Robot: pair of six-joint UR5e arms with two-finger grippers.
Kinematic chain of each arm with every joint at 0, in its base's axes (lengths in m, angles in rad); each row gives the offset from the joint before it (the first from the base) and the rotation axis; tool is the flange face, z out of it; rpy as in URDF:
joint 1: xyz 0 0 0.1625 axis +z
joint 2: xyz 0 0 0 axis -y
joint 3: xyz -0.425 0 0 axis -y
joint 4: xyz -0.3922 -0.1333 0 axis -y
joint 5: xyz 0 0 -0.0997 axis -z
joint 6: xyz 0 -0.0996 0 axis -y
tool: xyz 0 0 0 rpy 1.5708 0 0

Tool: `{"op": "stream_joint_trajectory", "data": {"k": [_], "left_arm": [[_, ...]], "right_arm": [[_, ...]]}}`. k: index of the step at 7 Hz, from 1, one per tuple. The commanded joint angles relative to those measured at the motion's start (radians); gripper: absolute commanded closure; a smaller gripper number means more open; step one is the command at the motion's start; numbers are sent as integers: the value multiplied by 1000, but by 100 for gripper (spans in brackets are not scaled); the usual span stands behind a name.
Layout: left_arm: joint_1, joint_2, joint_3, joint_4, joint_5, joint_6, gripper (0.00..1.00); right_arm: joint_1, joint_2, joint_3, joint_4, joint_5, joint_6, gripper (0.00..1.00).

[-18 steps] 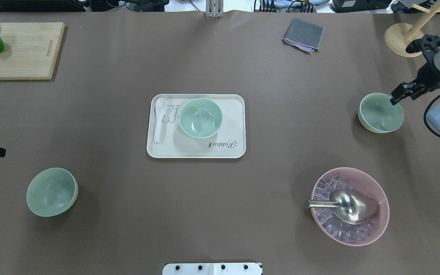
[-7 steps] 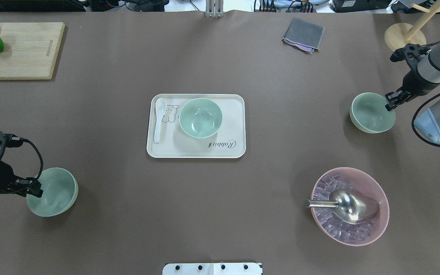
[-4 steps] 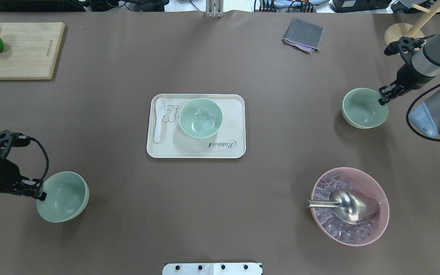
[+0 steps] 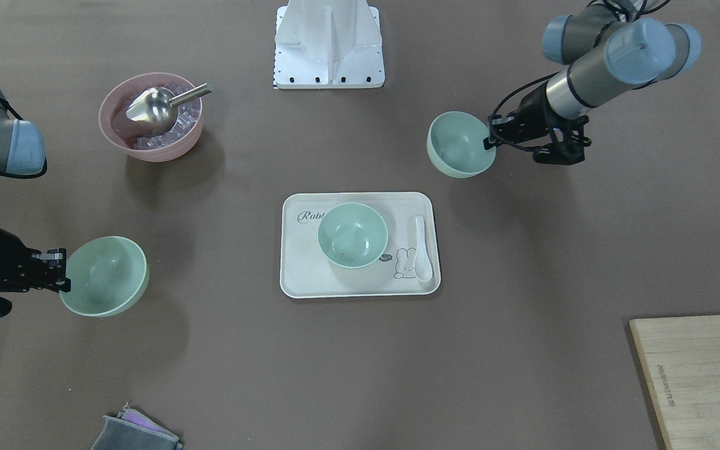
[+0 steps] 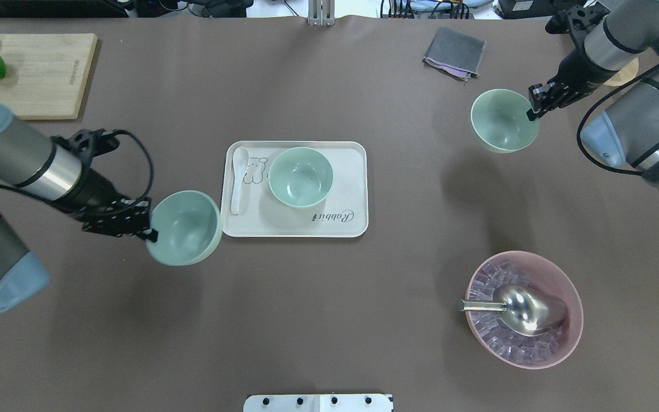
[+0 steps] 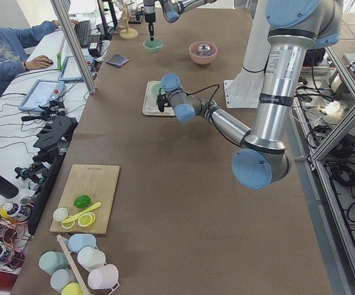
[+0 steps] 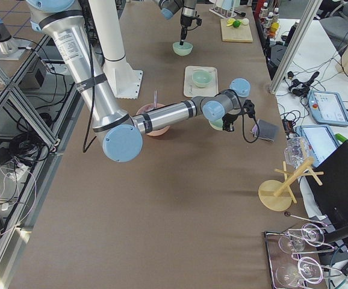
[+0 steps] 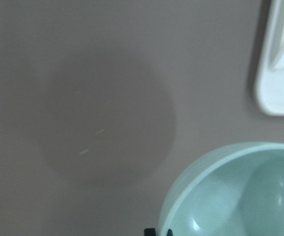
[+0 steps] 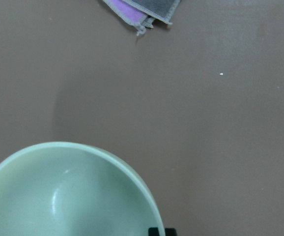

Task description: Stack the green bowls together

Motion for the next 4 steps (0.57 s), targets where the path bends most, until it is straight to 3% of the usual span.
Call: {"op": "stream_joint_trajectory", "data": {"k": [1, 3, 4], "left_arm": [[21, -278, 145, 117, 69, -54, 100], [40, -410, 281, 112, 111, -66, 100], [43, -418, 296, 108, 118, -68, 100]], "right_arm": [[-22, 50, 17, 3, 22, 79, 100], [-55, 57, 67, 3, 24, 160, 100], [-67, 65, 86, 0, 24, 173, 100]]}}
